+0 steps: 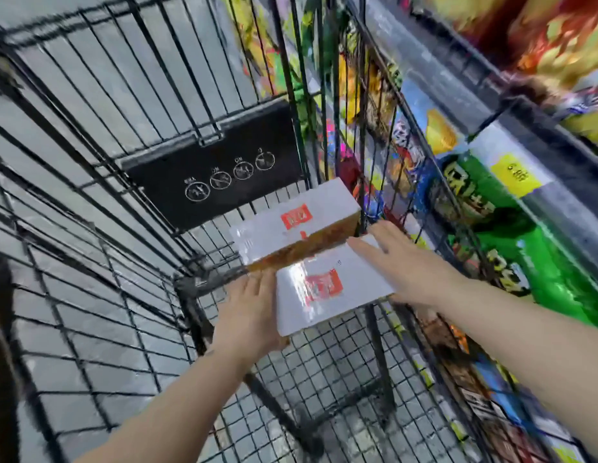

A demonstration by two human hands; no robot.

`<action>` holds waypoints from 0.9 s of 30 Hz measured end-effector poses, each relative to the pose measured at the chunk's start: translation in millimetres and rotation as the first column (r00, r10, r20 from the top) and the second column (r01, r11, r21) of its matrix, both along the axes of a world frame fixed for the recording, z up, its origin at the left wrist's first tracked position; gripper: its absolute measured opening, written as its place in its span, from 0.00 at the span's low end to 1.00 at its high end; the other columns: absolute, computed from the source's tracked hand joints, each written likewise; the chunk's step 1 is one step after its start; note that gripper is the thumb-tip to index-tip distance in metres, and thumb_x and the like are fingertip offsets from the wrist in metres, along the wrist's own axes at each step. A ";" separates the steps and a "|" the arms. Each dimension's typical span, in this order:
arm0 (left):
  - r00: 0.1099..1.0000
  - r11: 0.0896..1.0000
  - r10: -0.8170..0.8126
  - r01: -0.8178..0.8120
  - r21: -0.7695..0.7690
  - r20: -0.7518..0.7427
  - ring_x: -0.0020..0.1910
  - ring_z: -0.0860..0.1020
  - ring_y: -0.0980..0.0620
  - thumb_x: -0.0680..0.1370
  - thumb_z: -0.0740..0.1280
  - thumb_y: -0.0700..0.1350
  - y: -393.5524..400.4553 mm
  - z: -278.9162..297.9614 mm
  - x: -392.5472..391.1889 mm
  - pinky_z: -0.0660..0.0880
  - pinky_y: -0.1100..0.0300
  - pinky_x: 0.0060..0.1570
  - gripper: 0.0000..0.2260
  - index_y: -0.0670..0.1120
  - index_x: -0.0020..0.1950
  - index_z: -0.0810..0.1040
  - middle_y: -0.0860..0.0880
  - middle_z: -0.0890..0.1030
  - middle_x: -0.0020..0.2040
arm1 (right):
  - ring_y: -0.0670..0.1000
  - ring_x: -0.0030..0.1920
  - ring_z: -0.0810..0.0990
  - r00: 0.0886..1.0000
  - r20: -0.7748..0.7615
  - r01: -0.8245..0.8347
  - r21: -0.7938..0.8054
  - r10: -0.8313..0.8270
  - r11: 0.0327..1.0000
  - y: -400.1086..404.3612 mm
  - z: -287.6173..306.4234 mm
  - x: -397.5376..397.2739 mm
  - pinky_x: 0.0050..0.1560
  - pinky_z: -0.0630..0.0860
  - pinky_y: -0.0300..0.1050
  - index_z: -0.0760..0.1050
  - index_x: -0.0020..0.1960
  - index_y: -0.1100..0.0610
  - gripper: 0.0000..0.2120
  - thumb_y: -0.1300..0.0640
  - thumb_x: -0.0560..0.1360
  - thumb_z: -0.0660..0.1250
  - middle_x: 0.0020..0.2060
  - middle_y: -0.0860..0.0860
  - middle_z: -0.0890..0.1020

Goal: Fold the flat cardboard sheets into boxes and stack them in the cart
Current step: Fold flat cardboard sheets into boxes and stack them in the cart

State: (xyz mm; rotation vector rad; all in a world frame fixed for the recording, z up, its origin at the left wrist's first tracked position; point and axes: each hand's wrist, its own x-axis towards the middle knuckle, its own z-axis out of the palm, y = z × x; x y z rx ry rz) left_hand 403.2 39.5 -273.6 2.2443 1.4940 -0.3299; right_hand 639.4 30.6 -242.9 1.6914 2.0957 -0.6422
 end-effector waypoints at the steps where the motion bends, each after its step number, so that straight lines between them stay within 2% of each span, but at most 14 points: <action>1: 1.000 1.000 0.003 -0.003 -0.001 -0.007 0.69 0.60 0.47 0.62 0.75 0.55 3.5 -5.6 0.3 0.58 0.54 0.71 0.47 0.46 0.71 0.52 0.48 0.62 0.70 | 0.55 0.74 0.35 1.000 -0.006 0.011 -0.007 -0.011 1.000 4.5 -6.1 -1.6 0.67 0.62 0.46 0.37 0.74 0.48 0.45 0.69 0.72 0.63 0.74 0.55 0.40; 5: 1.000 1.000 0.000 0.000 0.013 -0.017 0.69 0.61 0.47 0.63 0.75 0.53 19.2 -21.7 2.8 0.58 0.54 0.71 0.47 0.46 0.72 0.50 0.47 0.62 0.70 | 0.55 0.75 0.37 1.000 -0.012 0.025 0.044 -0.024 0.999 23.7 -28.8 -6.5 0.71 0.53 0.46 0.39 0.75 0.49 0.44 0.72 0.71 0.61 0.74 0.56 0.42; 9: 0.999 0.998 -0.036 0.037 0.041 -0.028 0.69 0.61 0.47 0.65 0.73 0.55 32.4 -30.6 9.5 0.56 0.56 0.69 0.45 0.45 0.72 0.49 0.47 0.61 0.71 | 0.54 0.75 0.38 0.998 0.011 0.065 0.054 -0.066 0.996 35.3 -38.6 -6.3 0.71 0.52 0.44 0.39 0.75 0.49 0.41 0.71 0.73 0.59 0.75 0.54 0.40; 13: 0.998 0.999 0.053 -0.053 0.003 -0.043 0.70 0.56 0.45 0.67 0.73 0.55 36.4 -44.3 12.0 0.59 0.53 0.69 0.45 0.45 0.73 0.49 0.45 0.55 0.71 | 0.55 0.75 0.38 0.985 0.053 0.166 0.011 -0.166 0.986 32.9 -55.6 -17.1 0.72 0.53 0.46 0.37 0.75 0.52 0.40 0.72 0.74 0.56 0.75 0.53 0.37; 16: 0.995 1.000 0.024 -0.023 0.016 -0.097 0.72 0.51 0.44 0.69 0.70 0.55 33.7 -51.9 12.8 0.52 0.52 0.72 0.45 0.43 0.73 0.45 0.44 0.52 0.72 | 0.56 0.75 0.38 0.972 0.072 0.225 -0.002 -0.225 0.974 27.4 -64.0 -24.1 0.70 0.59 0.48 0.36 0.74 0.55 0.39 0.73 0.74 0.55 0.74 0.54 0.35; 20: 0.991 0.998 -0.014 0.005 -0.068 -0.131 0.73 0.48 0.42 0.68 0.71 0.58 37.7 -47.4 14.0 0.47 0.48 0.74 0.50 0.42 0.74 0.40 0.44 0.49 0.74 | 0.55 0.75 0.37 0.971 0.027 0.239 -0.023 -0.238 0.971 25.2 -67.6 -22.2 0.72 0.54 0.48 0.36 0.74 0.55 0.38 0.70 0.75 0.57 0.74 0.53 0.35; 22: 0.991 0.991 -0.030 0.012 -0.134 -0.133 0.74 0.48 0.43 0.65 0.72 0.60 42.0 -41.1 12.5 0.47 0.47 0.73 0.53 0.43 0.74 0.40 0.44 0.50 0.74 | 0.53 0.75 0.38 0.964 -0.045 0.261 -0.057 -0.264 0.964 21.0 -64.5 -20.5 0.73 0.51 0.47 0.39 0.75 0.54 0.35 0.66 0.77 0.56 0.75 0.52 0.38; 24: 0.994 0.988 -0.041 0.026 -0.151 -0.097 0.74 0.46 0.45 0.65 0.70 0.62 40.7 -29.5 10.2 0.44 0.46 0.72 0.52 0.45 0.74 0.41 0.46 0.50 0.75 | 0.51 0.75 0.41 0.946 -0.127 0.294 -0.057 -0.299 0.954 11.4 -52.1 -20.8 0.73 0.48 0.45 0.44 0.75 0.54 0.30 0.63 0.78 0.56 0.76 0.52 0.43; 26: 0.998 0.994 -0.064 0.062 -0.088 -0.024 0.75 0.45 0.46 0.71 0.65 0.61 32.1 -13.8 10.7 0.42 0.49 0.72 0.44 0.46 0.74 0.42 0.48 0.50 0.75 | 0.50 0.75 0.50 0.896 -0.231 0.381 -0.042 -0.380 0.924 -1.8 -30.6 -23.5 0.71 0.51 0.41 0.51 0.74 0.53 0.27 0.59 0.79 0.57 0.75 0.51 0.53; 27: 0.997 0.997 -0.070 0.071 -0.038 0.036 0.75 0.47 0.47 0.73 0.63 0.59 27.2 -3.0 12.9 0.44 0.52 0.72 0.39 0.46 0.74 0.46 0.48 0.52 0.75 | 0.49 0.73 0.57 0.858 -0.289 0.436 -0.029 -0.425 0.899 -8.8 -17.3 -25.7 0.69 0.55 0.40 0.56 0.73 0.53 0.25 0.58 0.78 0.58 0.73 0.51 0.59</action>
